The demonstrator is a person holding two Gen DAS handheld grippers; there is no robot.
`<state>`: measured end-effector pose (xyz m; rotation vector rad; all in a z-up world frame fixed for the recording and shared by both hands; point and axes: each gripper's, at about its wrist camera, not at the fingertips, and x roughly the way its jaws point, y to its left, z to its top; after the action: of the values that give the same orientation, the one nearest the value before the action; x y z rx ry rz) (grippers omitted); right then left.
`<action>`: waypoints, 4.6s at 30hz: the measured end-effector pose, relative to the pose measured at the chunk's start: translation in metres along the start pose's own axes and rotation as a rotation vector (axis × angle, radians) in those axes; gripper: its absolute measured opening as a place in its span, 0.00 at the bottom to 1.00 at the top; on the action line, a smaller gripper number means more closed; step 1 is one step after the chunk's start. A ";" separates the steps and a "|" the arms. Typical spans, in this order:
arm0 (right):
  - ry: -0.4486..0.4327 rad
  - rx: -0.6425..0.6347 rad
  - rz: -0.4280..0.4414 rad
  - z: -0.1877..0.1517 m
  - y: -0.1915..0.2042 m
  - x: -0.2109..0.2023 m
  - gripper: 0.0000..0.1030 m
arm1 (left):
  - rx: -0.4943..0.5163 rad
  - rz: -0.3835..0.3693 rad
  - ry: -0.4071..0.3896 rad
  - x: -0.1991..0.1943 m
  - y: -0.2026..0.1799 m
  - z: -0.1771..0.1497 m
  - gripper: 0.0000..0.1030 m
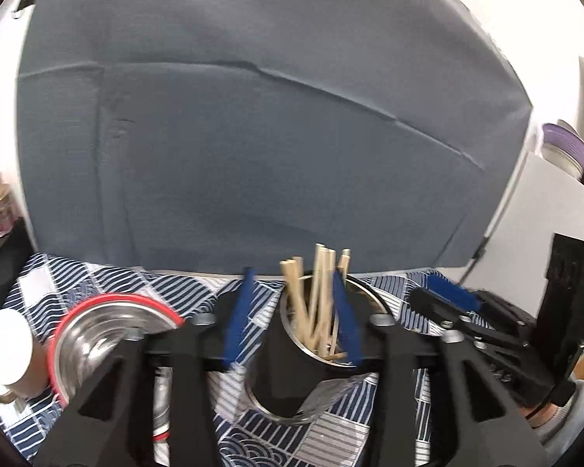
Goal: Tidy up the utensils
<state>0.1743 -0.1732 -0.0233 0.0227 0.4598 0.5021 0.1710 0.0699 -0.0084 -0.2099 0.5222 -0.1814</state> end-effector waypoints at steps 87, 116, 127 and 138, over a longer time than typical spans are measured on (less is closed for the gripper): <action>0.302 0.151 -0.215 -0.038 0.052 -0.163 0.90 | -0.021 0.198 0.282 -0.134 -0.059 -0.075 0.94; 0.318 0.188 -0.212 -0.046 0.055 -0.163 0.90 | 0.028 0.174 0.291 -0.138 -0.064 -0.077 0.94; 0.318 0.169 -0.222 -0.045 0.058 -0.164 0.90 | 0.009 0.170 0.301 -0.136 -0.061 -0.078 0.94; 0.321 0.168 -0.220 -0.045 0.058 -0.165 0.90 | 0.012 0.164 0.304 -0.137 -0.061 -0.079 0.94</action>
<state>-0.0006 -0.2036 0.0132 0.0524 0.8088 0.2491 0.0071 0.0299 0.0046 -0.1266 0.8371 -0.0560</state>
